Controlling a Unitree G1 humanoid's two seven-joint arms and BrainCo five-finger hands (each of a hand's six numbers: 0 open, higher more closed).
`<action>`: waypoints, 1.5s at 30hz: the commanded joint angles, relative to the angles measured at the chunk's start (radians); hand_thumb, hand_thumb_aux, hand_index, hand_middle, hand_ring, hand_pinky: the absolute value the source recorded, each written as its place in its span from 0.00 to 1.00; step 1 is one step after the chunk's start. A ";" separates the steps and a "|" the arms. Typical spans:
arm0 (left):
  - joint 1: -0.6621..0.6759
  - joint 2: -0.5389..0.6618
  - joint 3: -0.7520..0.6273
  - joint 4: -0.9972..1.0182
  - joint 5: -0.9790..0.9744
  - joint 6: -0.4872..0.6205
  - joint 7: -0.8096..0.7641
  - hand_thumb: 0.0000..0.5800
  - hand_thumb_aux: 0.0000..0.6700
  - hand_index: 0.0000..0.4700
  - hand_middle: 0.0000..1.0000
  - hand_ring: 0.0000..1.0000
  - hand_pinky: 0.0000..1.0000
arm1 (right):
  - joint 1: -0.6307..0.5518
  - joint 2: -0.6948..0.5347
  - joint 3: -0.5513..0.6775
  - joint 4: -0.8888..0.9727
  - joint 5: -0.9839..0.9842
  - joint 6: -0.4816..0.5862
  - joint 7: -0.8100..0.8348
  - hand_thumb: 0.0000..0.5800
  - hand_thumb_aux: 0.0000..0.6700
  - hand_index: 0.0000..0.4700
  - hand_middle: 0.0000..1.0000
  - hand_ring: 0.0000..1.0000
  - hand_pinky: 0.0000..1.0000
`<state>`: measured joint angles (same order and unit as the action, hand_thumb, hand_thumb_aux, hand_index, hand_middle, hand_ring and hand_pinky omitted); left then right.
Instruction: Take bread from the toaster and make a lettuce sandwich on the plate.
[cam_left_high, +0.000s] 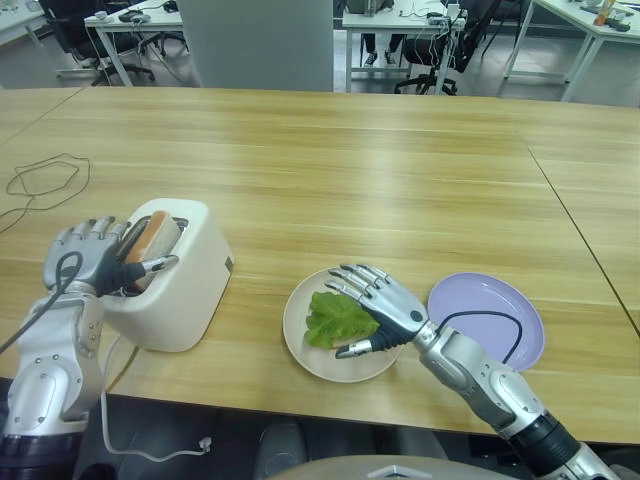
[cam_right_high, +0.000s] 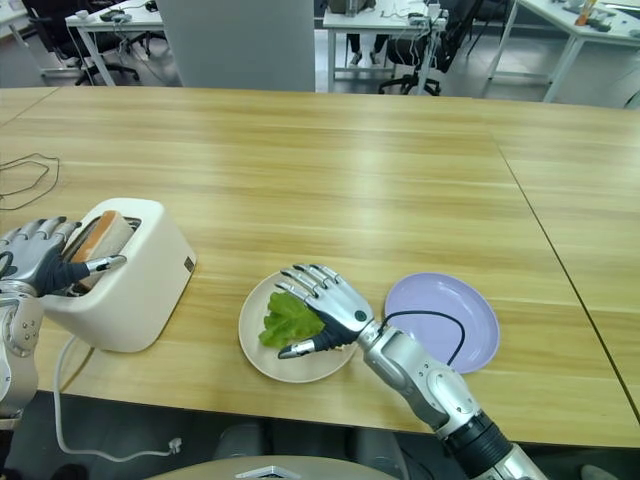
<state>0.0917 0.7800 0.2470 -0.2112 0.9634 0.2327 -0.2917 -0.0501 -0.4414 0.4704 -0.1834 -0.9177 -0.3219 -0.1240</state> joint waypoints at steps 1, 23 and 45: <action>-0.023 -0.028 -0.008 0.017 -0.058 -0.024 0.061 1.00 1.00 0.98 0.00 0.00 0.00 | 0.060 0.036 -0.103 -0.042 0.237 -0.049 -0.014 0.00 0.00 0.00 0.00 0.00 0.00; -0.241 -0.048 0.100 -0.170 -0.461 -0.359 0.248 1.00 1.00 0.98 1.00 1.00 1.00 | 0.213 -0.049 -0.282 -0.069 0.078 -0.408 -0.142 0.00 0.00 0.00 0.00 0.00 0.00; -0.475 -0.244 -0.539 0.254 -0.779 -0.612 -0.323 1.00 1.00 0.98 1.00 1.00 1.00 | 0.246 -0.124 -0.250 -0.097 -0.047 -0.478 -0.171 0.00 0.00 0.00 0.00 0.00 0.00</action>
<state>-0.3585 0.5503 -0.2614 -0.0175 0.1878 -0.3443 -0.5851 0.1986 -0.5534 0.2029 -0.2727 -0.9672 -0.7887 -0.3292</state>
